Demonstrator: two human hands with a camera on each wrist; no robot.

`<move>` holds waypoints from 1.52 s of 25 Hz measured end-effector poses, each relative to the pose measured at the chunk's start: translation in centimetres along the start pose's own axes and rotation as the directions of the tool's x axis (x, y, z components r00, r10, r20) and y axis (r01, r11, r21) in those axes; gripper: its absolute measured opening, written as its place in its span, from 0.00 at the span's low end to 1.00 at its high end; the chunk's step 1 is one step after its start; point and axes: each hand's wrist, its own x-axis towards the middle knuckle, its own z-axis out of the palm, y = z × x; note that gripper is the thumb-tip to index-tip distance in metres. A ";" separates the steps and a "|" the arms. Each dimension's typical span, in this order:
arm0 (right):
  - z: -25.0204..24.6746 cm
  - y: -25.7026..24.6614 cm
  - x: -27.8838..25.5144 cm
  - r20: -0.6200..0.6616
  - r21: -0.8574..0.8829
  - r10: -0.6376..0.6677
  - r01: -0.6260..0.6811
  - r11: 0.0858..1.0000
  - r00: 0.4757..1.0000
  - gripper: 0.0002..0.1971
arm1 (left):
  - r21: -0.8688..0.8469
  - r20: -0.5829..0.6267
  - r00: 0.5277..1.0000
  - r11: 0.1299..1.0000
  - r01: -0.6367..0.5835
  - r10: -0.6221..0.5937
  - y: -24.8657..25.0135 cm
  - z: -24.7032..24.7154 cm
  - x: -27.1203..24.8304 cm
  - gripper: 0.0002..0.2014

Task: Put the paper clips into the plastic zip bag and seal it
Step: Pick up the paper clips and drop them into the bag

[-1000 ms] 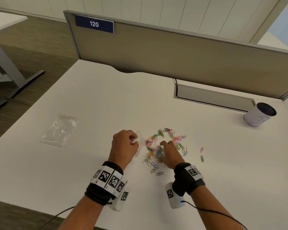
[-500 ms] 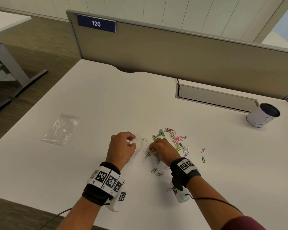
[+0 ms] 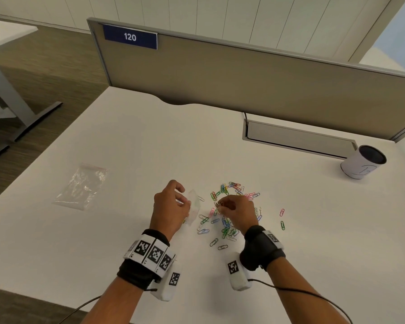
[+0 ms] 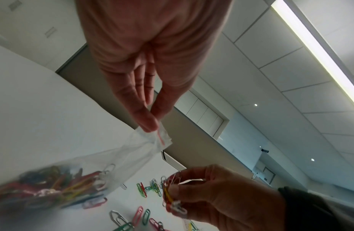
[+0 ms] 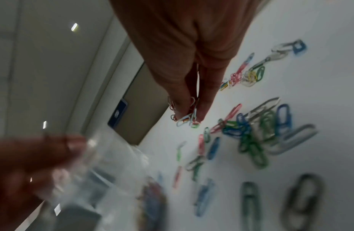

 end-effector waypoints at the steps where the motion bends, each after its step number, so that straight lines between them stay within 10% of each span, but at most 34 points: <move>1: -0.3 -0.5 -0.4 -0.002 0.163 0.045 -0.044 0.986 0.999 0.08 | -0.028 0.002 1.000 0.999 0.016 -0.016 0.0 0.1 0.0 0.10; 7: -1.1 -5.5 -2.6 0.114 0.621 -0.002 -0.070 0.781 0.993 0.09 | -0.034 0.021 0.999 0.998 0.048 -0.048 0.3 0.6 0.1 0.06; 18: 1.7 -6.9 -1.9 0.060 -0.103 0.012 -0.006 0.995 0.998 0.04 | -0.009 0.032 0.999 1.000 -0.007 0.007 0.4 0.4 -0.4 0.05; 28: 0.7 -8.4 -2.0 0.280 -0.034 -0.006 0.016 0.999 0.960 0.13 | 0.031 0.022 1.000 0.999 -0.008 0.007 0.6 0.2 -0.3 0.05; 32: -0.8 -7.7 -2.4 0.144 0.152 -0.093 0.071 0.986 0.985 0.09 | 0.006 0.008 1.000 1.000 0.003 -0.003 0.4 -0.2 -0.2 0.04; 38: -2.9 0.5 -4.3 0.209 -0.551 0.202 -0.055 0.832 0.957 0.40 | 0.054 -0.044 0.999 0.998 -0.028 0.030 0.1 -1.7 0.0 0.05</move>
